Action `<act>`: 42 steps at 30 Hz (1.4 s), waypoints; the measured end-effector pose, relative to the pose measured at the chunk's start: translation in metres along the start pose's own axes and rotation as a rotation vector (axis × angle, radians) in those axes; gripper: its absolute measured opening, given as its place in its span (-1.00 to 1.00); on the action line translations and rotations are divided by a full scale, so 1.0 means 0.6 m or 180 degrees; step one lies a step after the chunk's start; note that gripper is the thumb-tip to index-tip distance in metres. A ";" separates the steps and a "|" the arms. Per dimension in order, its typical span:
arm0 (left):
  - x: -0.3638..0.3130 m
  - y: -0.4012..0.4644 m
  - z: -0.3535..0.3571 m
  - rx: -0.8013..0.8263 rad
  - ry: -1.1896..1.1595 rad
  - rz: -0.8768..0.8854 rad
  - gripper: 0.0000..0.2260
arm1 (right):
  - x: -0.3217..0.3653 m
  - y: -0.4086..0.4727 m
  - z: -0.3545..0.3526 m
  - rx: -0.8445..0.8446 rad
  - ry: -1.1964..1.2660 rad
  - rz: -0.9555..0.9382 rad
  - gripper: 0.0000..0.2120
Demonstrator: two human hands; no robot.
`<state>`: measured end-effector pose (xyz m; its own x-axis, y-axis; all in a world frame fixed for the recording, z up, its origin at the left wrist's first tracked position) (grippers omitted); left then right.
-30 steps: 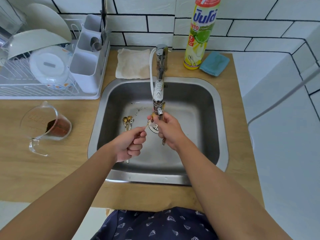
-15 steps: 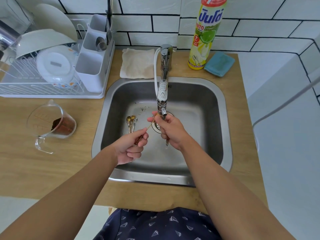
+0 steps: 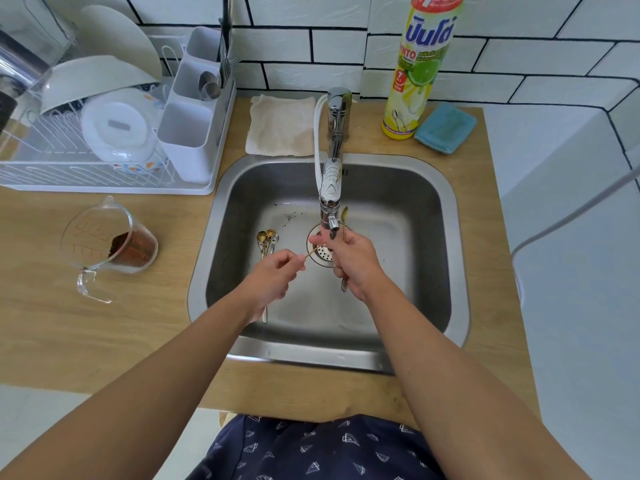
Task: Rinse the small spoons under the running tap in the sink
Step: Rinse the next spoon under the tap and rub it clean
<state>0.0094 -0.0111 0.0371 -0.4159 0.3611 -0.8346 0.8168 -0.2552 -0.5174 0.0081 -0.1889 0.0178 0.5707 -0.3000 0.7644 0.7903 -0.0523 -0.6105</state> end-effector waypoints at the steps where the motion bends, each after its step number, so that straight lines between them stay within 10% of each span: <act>1: -0.006 0.005 0.007 -0.0198 0.0156 0.0134 -0.73 | 0.001 -0.001 0.000 -0.0066 -0.0103 -0.0025 -0.80; 20: -0.078 0.065 0.092 0.0245 -0.1509 0.0244 -0.86 | 0.031 -0.006 -0.068 -0.0640 0.1274 -0.0339 -0.88; 27: -0.064 0.077 0.073 -0.0436 -0.1302 -0.0255 -0.78 | 0.016 -0.012 -0.040 -0.0495 0.1286 -0.0238 -0.89; 42: -0.052 0.056 0.070 0.0118 -0.0888 -0.0311 -0.73 | 0.026 -0.009 -0.038 -0.0783 0.1138 -0.0103 -0.88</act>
<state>0.0332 -0.0687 0.0380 -0.5898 0.1262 -0.7976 0.7545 -0.2658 -0.6000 0.0078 -0.2151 0.0280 0.3992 -0.6032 0.6905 0.7050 -0.2795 -0.6518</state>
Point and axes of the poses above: each hand's wrist, its own y-axis towards the middle knuckle, its own z-axis out of the palm, x = y × z, the point moved 1 cm from there along y, towards the middle knuckle, and after that the axes turned 6 degrees about z, right-handed, at the moved point
